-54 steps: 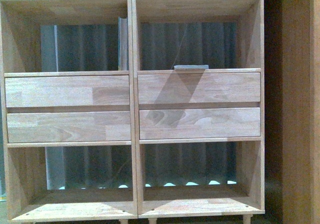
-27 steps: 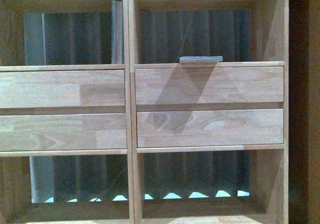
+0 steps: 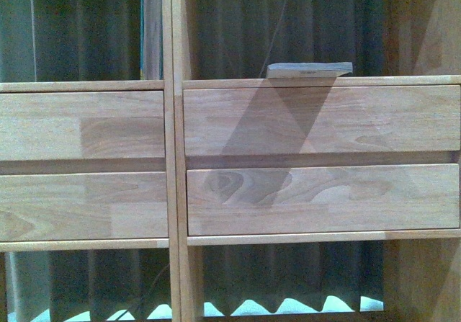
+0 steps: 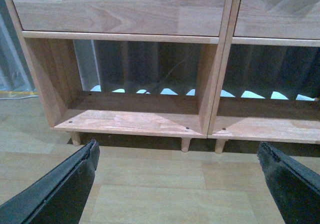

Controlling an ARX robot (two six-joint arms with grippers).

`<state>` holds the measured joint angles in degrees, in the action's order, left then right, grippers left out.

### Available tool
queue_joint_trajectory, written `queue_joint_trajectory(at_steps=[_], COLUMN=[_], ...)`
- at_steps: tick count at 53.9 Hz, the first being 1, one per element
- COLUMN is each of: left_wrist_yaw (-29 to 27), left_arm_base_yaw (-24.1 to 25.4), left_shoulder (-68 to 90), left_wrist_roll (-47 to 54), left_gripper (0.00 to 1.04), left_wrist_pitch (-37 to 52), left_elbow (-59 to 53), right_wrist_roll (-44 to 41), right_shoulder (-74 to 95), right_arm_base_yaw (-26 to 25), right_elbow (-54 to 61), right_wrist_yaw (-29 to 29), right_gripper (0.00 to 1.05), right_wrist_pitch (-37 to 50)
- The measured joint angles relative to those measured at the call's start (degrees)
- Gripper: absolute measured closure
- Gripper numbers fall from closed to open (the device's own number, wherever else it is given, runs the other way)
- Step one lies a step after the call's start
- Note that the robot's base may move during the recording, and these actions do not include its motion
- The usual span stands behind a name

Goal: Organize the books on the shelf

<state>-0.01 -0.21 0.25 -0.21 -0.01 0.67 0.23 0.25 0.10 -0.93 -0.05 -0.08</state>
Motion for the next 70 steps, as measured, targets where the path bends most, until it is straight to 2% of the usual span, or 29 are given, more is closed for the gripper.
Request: queue_joint_trajectory(at_steps=[70], left_wrist_yaw=[0.0], left_arm_base_yaw=[0.0], left_shoulder=[0.02], left_wrist_roll=[0.0], left_gripper=[0.07], left_wrist_pitch=[0.0], left_elbow=[0.0], right_wrist_roll=[0.0], right_shoulder=[0.02], right_arm_base_yaw=[0.0], right_elbow=[0.0], right_wrist_yaw=[0.0], right_gripper=[0.07], right_wrist_pitch=[0.0])
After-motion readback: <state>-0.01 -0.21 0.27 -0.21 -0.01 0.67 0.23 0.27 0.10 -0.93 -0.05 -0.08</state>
